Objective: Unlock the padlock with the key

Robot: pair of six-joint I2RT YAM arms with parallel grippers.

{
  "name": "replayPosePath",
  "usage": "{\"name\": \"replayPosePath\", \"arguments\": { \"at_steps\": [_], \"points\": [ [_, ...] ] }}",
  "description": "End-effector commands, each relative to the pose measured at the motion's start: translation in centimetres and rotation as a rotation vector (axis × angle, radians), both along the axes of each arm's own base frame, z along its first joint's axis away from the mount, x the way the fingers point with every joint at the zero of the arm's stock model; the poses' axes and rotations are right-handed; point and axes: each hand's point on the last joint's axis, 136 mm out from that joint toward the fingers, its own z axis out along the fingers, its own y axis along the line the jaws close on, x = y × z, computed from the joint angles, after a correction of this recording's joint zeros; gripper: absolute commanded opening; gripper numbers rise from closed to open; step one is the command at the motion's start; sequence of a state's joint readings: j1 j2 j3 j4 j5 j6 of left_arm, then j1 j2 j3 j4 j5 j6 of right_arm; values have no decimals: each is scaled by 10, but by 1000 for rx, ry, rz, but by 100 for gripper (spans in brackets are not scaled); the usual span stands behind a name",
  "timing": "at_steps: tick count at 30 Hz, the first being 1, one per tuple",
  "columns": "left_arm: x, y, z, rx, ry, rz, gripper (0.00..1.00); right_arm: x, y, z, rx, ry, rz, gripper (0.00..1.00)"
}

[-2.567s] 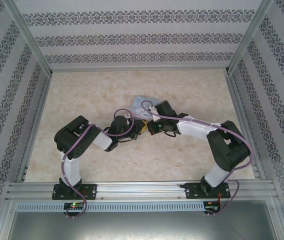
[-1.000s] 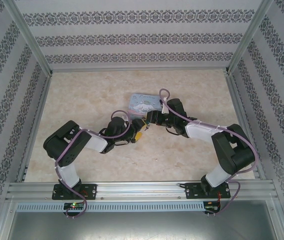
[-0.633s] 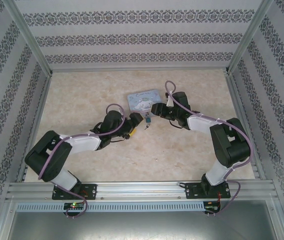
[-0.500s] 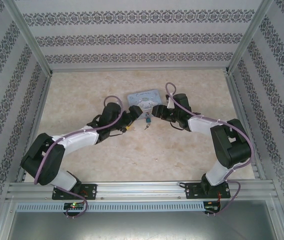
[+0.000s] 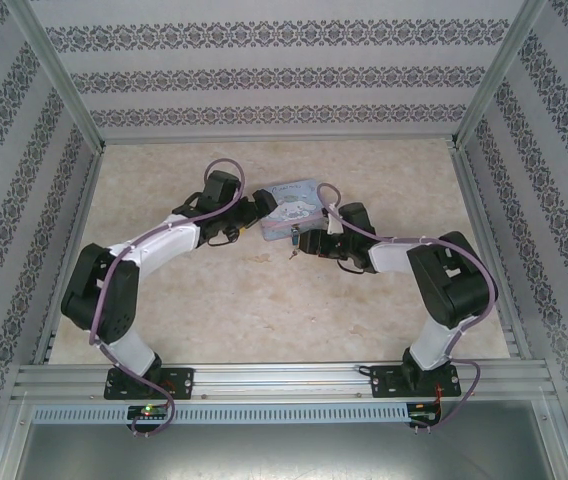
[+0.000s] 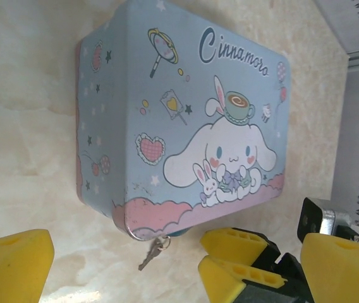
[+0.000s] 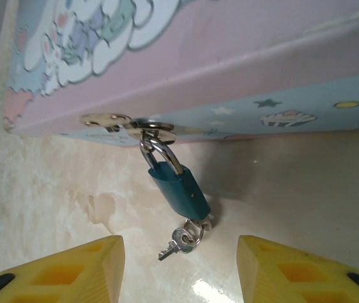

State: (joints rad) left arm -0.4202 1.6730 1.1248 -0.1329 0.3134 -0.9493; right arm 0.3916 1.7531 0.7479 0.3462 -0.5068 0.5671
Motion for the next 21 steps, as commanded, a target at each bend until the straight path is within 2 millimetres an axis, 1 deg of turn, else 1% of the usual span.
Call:
{"name": "replayPosePath", "arguments": {
  "at_steps": [1, 7, 13, 16, 21],
  "points": [
    [1, 3, -5, 35, 32, -40, 100, 10, 15, 8, 12, -68, 52, 50],
    [5, 2, -11, 30, 45, -37, 100, 16, 23, 0, 11, -63, 67, 49],
    [7, 2, -14, 19, 52, -30, 100, 18, 29, -6, 18, -51, 77, 44],
    [8, 3, -16, 11, 56, -26, 100, 18, 28, -8, 16, -48, 75, 38],
    [9, 4, -16, 5, 55, -21, 100, 18, 23, -12, 18, -37, 67, 21]
  ]
}}
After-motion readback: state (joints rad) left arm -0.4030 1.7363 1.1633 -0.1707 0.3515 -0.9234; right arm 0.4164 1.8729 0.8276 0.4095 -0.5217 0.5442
